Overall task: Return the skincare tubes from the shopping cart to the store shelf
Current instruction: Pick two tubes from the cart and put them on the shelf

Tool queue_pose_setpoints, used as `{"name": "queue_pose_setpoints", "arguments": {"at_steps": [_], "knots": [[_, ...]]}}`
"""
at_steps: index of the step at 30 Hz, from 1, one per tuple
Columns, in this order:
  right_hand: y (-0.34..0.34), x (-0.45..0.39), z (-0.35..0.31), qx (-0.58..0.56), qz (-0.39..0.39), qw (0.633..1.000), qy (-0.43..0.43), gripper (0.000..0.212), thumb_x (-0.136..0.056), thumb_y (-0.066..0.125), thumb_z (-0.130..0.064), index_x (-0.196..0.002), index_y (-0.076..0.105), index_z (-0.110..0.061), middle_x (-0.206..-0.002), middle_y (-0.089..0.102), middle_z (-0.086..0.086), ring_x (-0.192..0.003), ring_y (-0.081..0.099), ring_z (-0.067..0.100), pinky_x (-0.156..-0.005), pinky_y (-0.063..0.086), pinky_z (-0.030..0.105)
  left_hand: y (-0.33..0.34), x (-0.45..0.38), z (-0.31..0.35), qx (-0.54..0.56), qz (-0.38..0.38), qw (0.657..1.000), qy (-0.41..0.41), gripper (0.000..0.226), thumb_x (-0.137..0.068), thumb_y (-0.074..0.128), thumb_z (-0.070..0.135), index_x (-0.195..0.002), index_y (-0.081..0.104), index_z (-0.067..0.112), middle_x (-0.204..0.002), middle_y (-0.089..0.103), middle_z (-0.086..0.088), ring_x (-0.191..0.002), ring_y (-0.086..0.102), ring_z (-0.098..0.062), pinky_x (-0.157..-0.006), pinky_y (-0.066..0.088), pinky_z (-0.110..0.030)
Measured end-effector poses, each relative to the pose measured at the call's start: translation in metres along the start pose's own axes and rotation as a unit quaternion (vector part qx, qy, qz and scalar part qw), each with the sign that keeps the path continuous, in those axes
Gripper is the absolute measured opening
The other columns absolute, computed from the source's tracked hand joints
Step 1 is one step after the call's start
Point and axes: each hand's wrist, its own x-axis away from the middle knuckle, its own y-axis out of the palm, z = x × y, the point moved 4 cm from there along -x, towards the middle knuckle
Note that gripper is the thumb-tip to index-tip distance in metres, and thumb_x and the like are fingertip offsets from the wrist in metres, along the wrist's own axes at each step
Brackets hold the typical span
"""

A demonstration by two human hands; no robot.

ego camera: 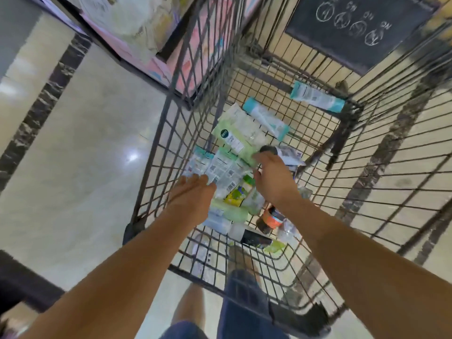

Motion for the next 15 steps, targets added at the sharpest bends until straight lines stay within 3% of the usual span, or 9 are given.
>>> {"name": "queue_pose_setpoints", "arguments": {"at_steps": [4,6,8,11,15], "knots": [[-0.012,-0.043,-0.009,0.047,-0.012,0.999,-0.013,0.046,-0.094,0.052,-0.009,-0.14,0.045,-0.005,-0.136,0.049,0.017,-0.117,0.054,0.035,-0.089,0.045,0.035,0.018,-0.009,-0.006,-0.002,-0.06,0.998,0.009,0.063,-0.08,0.075,0.033,-0.136,0.047,0.022,-0.134,0.047,-0.005,-0.127,0.044,-0.027,-0.108,0.034,-0.042],[-0.008,-0.056,-0.015,0.089,-0.023,0.996,-0.006,0.047,-0.093,0.054,-0.011,-0.138,0.044,-0.005,-0.131,0.05,0.017,-0.114,0.055,0.036,-0.083,0.047,0.037,0.026,-0.008,-0.013,0.054,-0.082,0.995,-0.008,0.062,-0.082,0.074,0.028,-0.137,0.046,0.027,-0.136,0.047,-0.002,-0.126,0.045,-0.024,-0.106,0.037,-0.039],[-0.002,-0.066,-0.022,0.119,-0.023,0.993,0.008,0.047,-0.092,0.056,-0.014,-0.136,0.042,-0.007,-0.125,0.05,0.016,-0.108,0.057,0.036,-0.075,0.047,0.038,0.032,-0.007,-0.021,0.154,-0.074,0.985,-0.031,0.055,-0.086,0.071,0.022,-0.136,0.05,0.031,-0.134,0.051,0.004,-0.119,0.05,-0.021,-0.099,0.042,-0.033],[0.01,-0.072,-0.031,0.157,-0.046,0.986,0.024,0.049,-0.093,0.059,-0.018,-0.135,0.036,-0.007,-0.12,0.048,0.018,-0.106,0.057,0.039,-0.073,0.045,0.041,0.03,-0.005,-0.029,0.265,-0.031,0.961,-0.067,0.037,-0.087,0.069,0.025,-0.123,0.061,0.035,-0.116,0.06,0.008,-0.094,0.055,-0.012,-0.076,0.044,-0.024],[0.022,-0.072,-0.034,0.215,-0.058,0.974,0.033,0.051,-0.095,0.056,-0.02,-0.136,0.033,-0.003,-0.129,0.047,0.022,-0.117,0.049,0.038,-0.084,0.042,0.042,0.029,-0.005,-0.027,0.349,-0.017,0.933,-0.086,0.022,-0.081,0.075,0.034,-0.099,0.064,0.035,-0.095,0.056,0.011,-0.09,0.057,-0.014,-0.073,0.043,-0.026]]}}
